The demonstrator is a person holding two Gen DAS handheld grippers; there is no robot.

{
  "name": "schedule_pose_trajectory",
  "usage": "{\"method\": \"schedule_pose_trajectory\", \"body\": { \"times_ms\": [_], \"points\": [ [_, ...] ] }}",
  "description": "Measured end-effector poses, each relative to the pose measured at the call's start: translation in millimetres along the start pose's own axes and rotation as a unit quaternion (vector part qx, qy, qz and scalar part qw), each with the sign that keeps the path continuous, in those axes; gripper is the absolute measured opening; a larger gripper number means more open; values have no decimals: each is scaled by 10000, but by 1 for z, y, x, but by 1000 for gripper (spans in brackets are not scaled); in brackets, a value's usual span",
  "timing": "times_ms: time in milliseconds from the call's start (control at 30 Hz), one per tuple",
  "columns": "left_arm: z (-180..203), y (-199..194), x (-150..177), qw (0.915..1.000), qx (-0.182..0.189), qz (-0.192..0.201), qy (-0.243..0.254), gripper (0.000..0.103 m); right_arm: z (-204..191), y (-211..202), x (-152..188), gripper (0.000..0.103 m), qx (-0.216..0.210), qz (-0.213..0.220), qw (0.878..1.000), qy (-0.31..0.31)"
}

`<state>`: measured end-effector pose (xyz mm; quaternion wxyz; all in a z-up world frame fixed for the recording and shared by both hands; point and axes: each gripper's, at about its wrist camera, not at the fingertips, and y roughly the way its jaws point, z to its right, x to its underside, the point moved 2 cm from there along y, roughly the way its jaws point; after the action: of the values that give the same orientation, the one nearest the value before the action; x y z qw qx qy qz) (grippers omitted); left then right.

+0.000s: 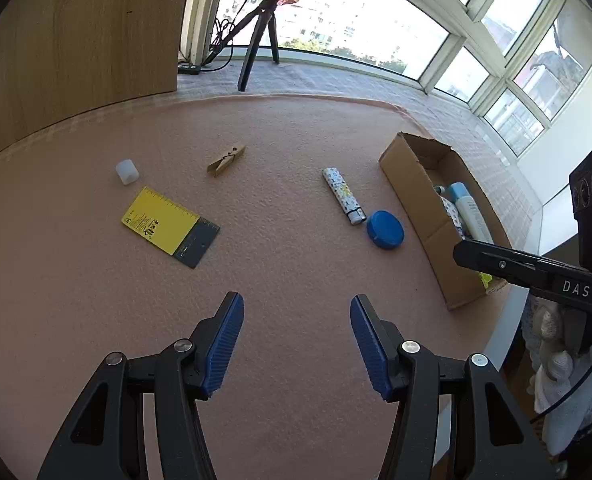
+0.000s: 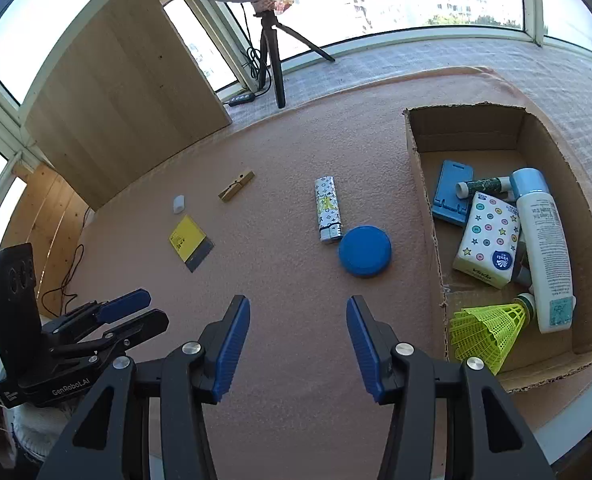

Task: Organize objects
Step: 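Move both tools toward the wooden clothespin and white cube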

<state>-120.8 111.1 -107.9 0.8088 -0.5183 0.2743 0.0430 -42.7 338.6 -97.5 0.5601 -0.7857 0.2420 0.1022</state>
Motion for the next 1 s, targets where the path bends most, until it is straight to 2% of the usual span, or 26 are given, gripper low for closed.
{"method": "schedule_pose_trajectory", "body": {
  "times_ms": [233, 433, 500, 600, 667, 733, 1000],
  "points": [
    [-68, -16, 4, 9997, -234, 27, -55, 59, -31, 14, 6, 46, 120, 68, 9996, 258],
    [-101, -14, -14, 9991, -371, 114, -157, 59, -58, 30, -11, 46, 136, 151, 9997, 156],
    [-107, -8, -25, 9988, -448, 129, -181, 58, -65, 40, -21, 46, 186, 149, 9997, 91],
    [-114, 2, -44, 9982, -526, 172, -246, 58, -72, 60, -40, 45, 39, 44, 9999, 96],
    [-118, 10, -57, 9976, -574, 217, -305, 58, -76, 75, -52, 36, -14, -42, 10000, 72],
    [-122, 22, -70, 9973, -588, 172, -400, 58, -79, 90, -65, 33, -63, -125, 9999, 92],
    [-141, 70, -106, 9947, -605, -56, -834, 54, -84, 149, -106, 33, -123, -623, 9979, 156]
  ]
}}
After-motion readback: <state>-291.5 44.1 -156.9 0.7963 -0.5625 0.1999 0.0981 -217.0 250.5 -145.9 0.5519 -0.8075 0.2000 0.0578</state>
